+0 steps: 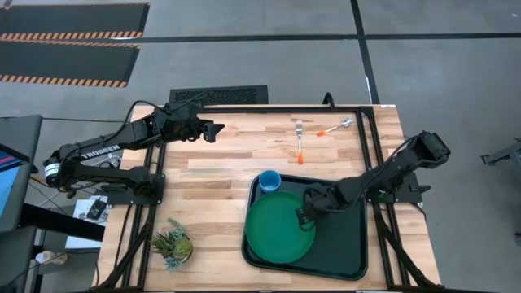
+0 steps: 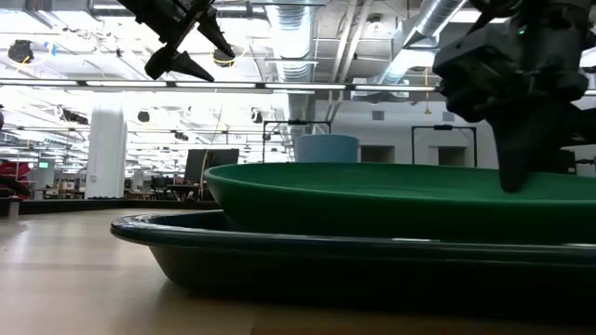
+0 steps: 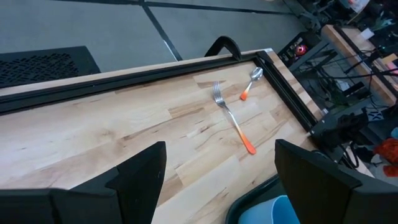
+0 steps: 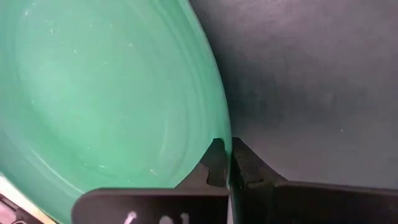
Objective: Pick and place plate/cup/fork/spoon on tray
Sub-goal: Put the green plate on the black tray, then put the orange fork to the right of the green plate on the black tray
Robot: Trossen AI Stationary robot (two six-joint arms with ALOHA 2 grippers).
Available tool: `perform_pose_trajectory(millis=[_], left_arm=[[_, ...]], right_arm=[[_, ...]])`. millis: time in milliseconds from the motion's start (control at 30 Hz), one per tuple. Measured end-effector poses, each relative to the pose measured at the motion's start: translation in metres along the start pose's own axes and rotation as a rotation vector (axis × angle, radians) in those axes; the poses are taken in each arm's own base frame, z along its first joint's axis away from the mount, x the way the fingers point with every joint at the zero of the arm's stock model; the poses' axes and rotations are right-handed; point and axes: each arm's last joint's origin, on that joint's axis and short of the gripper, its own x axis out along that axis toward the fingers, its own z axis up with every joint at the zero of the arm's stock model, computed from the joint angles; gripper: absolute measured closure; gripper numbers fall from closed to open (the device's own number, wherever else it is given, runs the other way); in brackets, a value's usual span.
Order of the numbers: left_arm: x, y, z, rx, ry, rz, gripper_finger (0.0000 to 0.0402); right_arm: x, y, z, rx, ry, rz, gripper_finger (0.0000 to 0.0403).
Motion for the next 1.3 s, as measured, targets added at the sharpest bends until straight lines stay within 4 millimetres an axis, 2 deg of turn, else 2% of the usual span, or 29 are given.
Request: perform_pose_trajectory(millis=[333,567,800,1133,1300], left_arm=[[0.0,0.0,0.0,0.001,0.002,0.002,0.0117],[0.0,0.0,0.0,0.014,0.002,0.002,0.0117],[0.0,0.0,0.0,0.013,0.0,0.001,0.0117],[0.0,0.0,0.0,0.013,-0.003,0.004,0.0117],[0.0,0.0,0.0,0.012,-0.004,0.004,0.0117]], right_arm=[[0.0,0.0,-0.003,-0.018,0.028,0.001,0.0392],[0.0,0.0,-0.004,-0.025,0.03,0.001,0.0359],[0.0,0.003,-0.004,-0.113,0.047,0.034,0.0334],[0.0,0.001,0.005,-0.118,0.038,0.013,0.0244],[-0.025,-0.008,0.021,-0.115,-0.012,0.01,0.0203]])
